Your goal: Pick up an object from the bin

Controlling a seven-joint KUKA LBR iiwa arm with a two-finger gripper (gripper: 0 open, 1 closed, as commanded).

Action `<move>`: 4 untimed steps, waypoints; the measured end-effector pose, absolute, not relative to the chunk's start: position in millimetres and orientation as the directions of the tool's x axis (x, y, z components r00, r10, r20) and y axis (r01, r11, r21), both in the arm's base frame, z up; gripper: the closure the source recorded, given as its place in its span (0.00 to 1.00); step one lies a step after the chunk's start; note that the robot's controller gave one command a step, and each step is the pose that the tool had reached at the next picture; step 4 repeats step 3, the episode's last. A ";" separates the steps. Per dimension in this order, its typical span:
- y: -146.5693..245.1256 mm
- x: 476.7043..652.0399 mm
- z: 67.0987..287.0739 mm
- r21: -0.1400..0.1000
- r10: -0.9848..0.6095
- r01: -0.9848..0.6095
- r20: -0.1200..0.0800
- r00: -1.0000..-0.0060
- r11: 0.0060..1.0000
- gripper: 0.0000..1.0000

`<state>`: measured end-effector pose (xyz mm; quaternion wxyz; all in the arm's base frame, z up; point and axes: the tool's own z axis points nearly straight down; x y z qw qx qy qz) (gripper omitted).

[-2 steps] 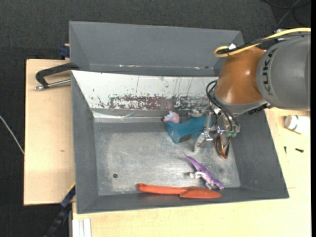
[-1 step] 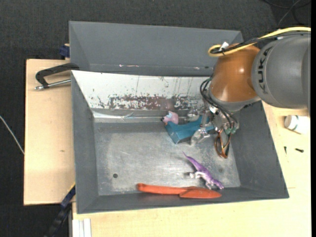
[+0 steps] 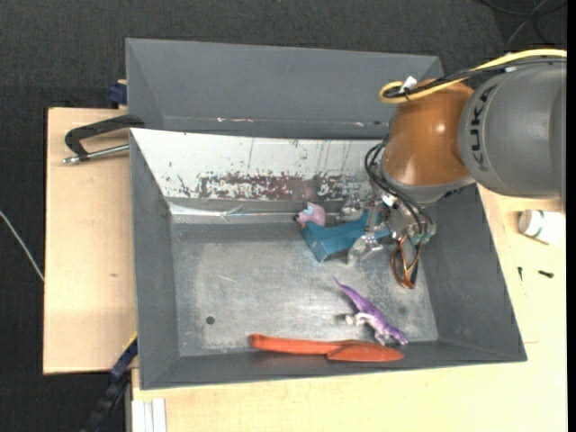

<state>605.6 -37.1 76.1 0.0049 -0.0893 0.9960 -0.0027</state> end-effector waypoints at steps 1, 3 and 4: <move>-36.2 605.8 110.8 0.000 -0.177 -0.177 -0.001 -0.984 0.984 1.00; -35.8 606.0 164.5 0.000 -0.177 -0.177 -0.003 -0.984 0.984 1.00; -35.8 606.0 164.5 0.000 -0.177 -0.177 -0.003 -0.984 0.984 1.00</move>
Offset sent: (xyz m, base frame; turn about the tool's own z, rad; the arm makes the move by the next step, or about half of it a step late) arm 0.0000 -0.0002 0.0605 0.0000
